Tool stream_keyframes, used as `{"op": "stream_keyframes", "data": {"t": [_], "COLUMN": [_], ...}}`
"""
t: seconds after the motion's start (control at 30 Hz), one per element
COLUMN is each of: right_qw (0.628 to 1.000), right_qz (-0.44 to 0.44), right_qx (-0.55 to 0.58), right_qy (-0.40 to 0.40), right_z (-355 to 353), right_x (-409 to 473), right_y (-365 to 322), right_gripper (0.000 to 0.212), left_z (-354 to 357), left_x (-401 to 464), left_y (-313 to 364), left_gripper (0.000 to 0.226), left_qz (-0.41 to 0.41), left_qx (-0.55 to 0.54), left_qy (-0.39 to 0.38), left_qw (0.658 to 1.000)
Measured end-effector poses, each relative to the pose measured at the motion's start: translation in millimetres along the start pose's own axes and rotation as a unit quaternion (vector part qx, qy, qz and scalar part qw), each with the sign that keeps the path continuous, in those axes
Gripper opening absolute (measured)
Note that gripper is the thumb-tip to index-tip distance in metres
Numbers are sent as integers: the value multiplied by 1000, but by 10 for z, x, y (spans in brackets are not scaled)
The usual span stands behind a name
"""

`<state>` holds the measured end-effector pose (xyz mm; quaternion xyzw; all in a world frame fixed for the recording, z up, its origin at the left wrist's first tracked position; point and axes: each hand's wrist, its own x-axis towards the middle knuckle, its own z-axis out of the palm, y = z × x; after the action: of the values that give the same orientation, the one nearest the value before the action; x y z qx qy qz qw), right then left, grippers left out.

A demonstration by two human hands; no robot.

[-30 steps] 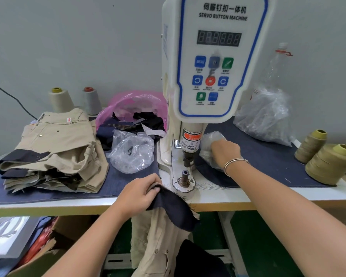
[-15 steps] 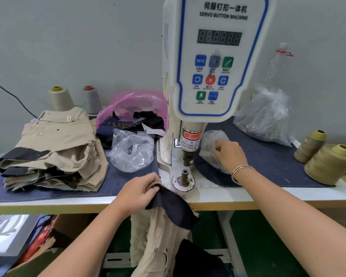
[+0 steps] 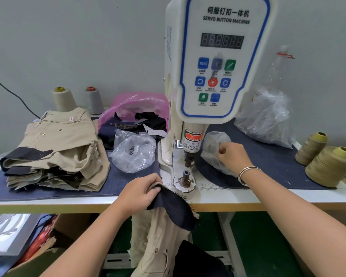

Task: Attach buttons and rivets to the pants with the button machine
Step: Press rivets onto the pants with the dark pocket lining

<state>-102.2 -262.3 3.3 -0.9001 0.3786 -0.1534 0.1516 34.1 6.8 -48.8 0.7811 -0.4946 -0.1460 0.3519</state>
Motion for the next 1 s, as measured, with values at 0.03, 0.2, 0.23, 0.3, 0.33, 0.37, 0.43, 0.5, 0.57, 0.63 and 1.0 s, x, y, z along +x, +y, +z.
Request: {"op": "stream_keyframes", "data": {"t": [0.03,0.2,0.23,0.3,0.33,0.37,0.43,0.5,0.57,0.63,1.0], "right_qw": [1000,999,999,998,998,997,987,946,856,742,478], "right_qz": [-2,-15,-18,-22,-20,-15,13,64,122,187,371], "right_qx": [-1,32,48,60,62,73,146,304,499,643,778], "right_qy": [0,6,8,7,9,17,58,92,58,-34,-168], "right_z": [-6,-42,-46,-61,-77,-99,-150,-189,-185,-143,42], "right_x": [3,-22,-38,-71,-91,-118,-215,-387,-612,-831,-1062], "right_y": [1,35,45,59,65,62,11,-129,-340,-554,-931], "right_gripper": [18,17,17,16,15,14,11,8,6,4,16], "left_z": [1,-7,-8,-12,-15,-17,-19,-20,-21,-20,-12], "left_x": [3,0,-5,-11,-11,-7,-5,-8,-6,-8,-11], "left_y": [-4,-3,0,14,22,28,33,30,28,29,23], "left_gripper": [23,22,20,11,8,7,7,6,8,8,10], "left_qz": [1,-3,-4,-4,-5,-4,-3,-5,-7,-10,-9], "left_qx": [1,1,-1,-4,-5,-6,-4,-5,-6,-6,-9], "left_qy": [1,-1,-1,-1,-2,-2,-2,-2,-2,-3,-3], "left_qw": [1000,1000,1000,1000,1000,1000,1000,1000,1000,1000,1000]}}
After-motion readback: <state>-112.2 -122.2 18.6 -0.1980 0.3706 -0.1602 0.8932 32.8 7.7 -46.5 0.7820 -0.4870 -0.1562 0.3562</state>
